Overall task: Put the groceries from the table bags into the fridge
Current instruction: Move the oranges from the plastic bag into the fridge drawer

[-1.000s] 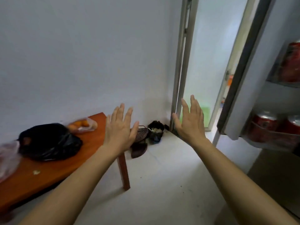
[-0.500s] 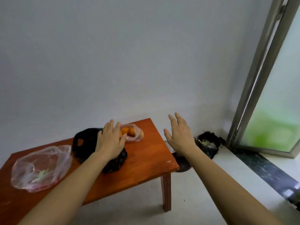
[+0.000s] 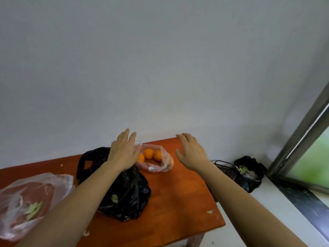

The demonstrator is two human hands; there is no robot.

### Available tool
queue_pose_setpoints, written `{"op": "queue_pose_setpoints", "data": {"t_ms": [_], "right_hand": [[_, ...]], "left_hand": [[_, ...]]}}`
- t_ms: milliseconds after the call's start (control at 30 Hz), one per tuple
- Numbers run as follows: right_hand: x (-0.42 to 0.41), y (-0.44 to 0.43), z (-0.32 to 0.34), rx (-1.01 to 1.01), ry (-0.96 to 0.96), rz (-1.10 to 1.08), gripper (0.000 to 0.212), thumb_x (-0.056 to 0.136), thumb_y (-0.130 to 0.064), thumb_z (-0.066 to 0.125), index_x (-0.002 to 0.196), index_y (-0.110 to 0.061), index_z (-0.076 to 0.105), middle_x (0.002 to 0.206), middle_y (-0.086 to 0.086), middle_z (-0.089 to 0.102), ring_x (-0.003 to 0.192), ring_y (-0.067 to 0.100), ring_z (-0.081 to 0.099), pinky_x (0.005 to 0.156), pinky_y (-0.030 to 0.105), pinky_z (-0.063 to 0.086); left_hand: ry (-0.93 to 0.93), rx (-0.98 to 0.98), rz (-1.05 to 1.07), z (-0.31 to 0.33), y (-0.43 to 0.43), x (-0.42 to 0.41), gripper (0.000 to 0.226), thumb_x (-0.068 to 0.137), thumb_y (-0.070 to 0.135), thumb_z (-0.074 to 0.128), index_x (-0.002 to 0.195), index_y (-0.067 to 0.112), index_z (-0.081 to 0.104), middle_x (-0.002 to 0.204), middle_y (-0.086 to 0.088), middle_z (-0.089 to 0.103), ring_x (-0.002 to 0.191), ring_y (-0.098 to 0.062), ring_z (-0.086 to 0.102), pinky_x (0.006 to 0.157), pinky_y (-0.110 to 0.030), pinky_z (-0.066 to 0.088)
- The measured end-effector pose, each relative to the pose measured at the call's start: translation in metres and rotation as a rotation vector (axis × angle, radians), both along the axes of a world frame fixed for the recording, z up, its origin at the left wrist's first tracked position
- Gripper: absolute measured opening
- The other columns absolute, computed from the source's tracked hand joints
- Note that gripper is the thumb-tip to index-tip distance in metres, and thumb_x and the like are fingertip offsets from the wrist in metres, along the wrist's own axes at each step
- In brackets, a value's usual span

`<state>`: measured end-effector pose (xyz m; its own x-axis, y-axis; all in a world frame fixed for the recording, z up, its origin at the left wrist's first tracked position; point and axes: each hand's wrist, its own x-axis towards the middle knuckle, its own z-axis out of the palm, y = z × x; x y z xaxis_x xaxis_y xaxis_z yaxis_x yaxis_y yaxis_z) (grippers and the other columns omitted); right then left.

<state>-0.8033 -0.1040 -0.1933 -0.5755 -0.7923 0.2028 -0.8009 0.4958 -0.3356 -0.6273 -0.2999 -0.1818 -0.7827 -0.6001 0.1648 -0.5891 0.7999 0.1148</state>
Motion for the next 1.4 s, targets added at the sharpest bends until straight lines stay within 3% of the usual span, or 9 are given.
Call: {"op": "queue_pose_setpoints", "data": {"t_ms": [333,567,700,767,833,1000,1133,1267,1400], "right_hand": [[-0.052,-0.13,-0.055,0.258,-0.138,-0.056,0.055,0.095,-0.03,0.053,0.148,-0.022,0.04,0.147,0.004,0.044,0.131,0.026,0.048,0.099,0.039,0.047],[-0.077,-0.191,-0.116,0.373,-0.223,0.007,0.051,0.095,-0.028,0.053,0.144,-0.021,0.044,0.139,0.005,0.048,0.124,0.029,0.051,0.09,0.04,0.049],[-0.099,-0.225,-0.162,0.406,-0.271,0.116,0.045,0.093,-0.024,0.051,0.137,-0.019,0.049,0.138,0.006,0.049,0.126,0.031,0.049,0.091,0.042,0.05],[-0.11,-0.24,-0.183,0.427,-0.29,0.179,0.05,0.092,-0.024,0.051,0.142,-0.02,0.045,0.143,0.007,0.046,0.132,0.031,0.043,0.097,0.043,0.048],[-0.119,-0.253,-0.202,0.486,-0.246,0.225,0.057,0.092,-0.029,0.054,0.146,-0.021,0.039,0.147,0.009,0.042,0.137,0.033,0.038,0.106,0.044,0.041],[-0.129,-0.263,-0.244,0.682,-0.172,0.231,0.085,0.088,-0.036,0.064,0.156,-0.023,0.015,0.154,0.012,0.033,0.141,0.035,0.034,0.114,0.048,0.029],[-0.133,-0.261,-0.259,0.688,-0.195,0.238,0.092,0.088,-0.036,0.065,0.158,-0.023,0.007,0.155,0.013,0.031,0.143,0.036,0.031,0.118,0.048,0.025],[-0.134,-0.258,-0.268,0.64,-0.189,0.236,0.102,0.08,-0.033,0.076,0.156,-0.026,0.008,0.153,0.011,0.034,0.141,0.034,0.035,0.117,0.046,0.029],[-0.137,-0.254,-0.262,0.581,-0.212,0.246,0.091,0.085,-0.026,0.068,0.157,-0.025,0.011,0.152,0.012,0.038,0.139,0.034,0.039,0.117,0.047,0.029]], "left_hand": [[-0.09,0.267,-0.27,-0.06,-0.131,-0.095,0.059,0.101,0.039,0.044,0.153,0.017,0.028,0.164,-0.008,0.014,0.149,-0.026,0.018,0.117,-0.043,0.03],[-0.238,0.428,-0.363,-0.133,-0.165,-0.136,0.051,0.098,0.037,0.051,0.144,0.018,0.042,0.149,-0.004,0.038,0.136,-0.027,0.04,0.109,-0.044,0.038],[-0.337,0.48,-0.301,-0.178,-0.178,-0.153,0.043,0.095,0.037,0.053,0.131,0.015,0.05,0.137,-0.006,0.047,0.124,-0.028,0.049,0.097,-0.044,0.046],[-0.354,0.462,-0.244,-0.198,-0.184,-0.161,0.039,0.093,0.036,0.054,0.124,0.013,0.054,0.136,-0.009,0.049,0.128,-0.03,0.047,0.1,-0.043,0.044],[-0.359,0.457,-0.2,-0.216,-0.191,-0.167,0.046,0.091,0.031,0.058,0.132,0.012,0.05,0.146,-0.011,0.044,0.137,-0.031,0.04,0.107,-0.041,0.039],[-0.41,0.517,-0.062,-0.245,-0.201,-0.176,0.063,0.084,0.033,0.07,0.132,0.016,0.034,0.136,-0.012,0.047,0.115,-0.033,0.055,0.078,-0.039,0.048],[-0.475,0.543,-0.007,-0.259,-0.199,-0.176,0.077,0.078,0.038,0.077,0.134,0.013,0.031,0.136,-0.012,0.045,0.119,-0.033,0.053,0.086,-0.042,0.05],[-0.463,0.532,0.028,-0.262,-0.195,-0.177,0.075,0.081,0.028,0.075,0.138,0.01,0.03,0.137,-0.015,0.043,0.117,-0.034,0.052,0.082,-0.041,0.047],[-0.362,0.612,0.037,-0.25,-0.197,-0.177,0.078,0.077,0.027,0.076,0.142,0.018,0.035,0.136,-0.012,0.048,0.118,-0.034,0.055,0.089,-0.041,0.05]]}}
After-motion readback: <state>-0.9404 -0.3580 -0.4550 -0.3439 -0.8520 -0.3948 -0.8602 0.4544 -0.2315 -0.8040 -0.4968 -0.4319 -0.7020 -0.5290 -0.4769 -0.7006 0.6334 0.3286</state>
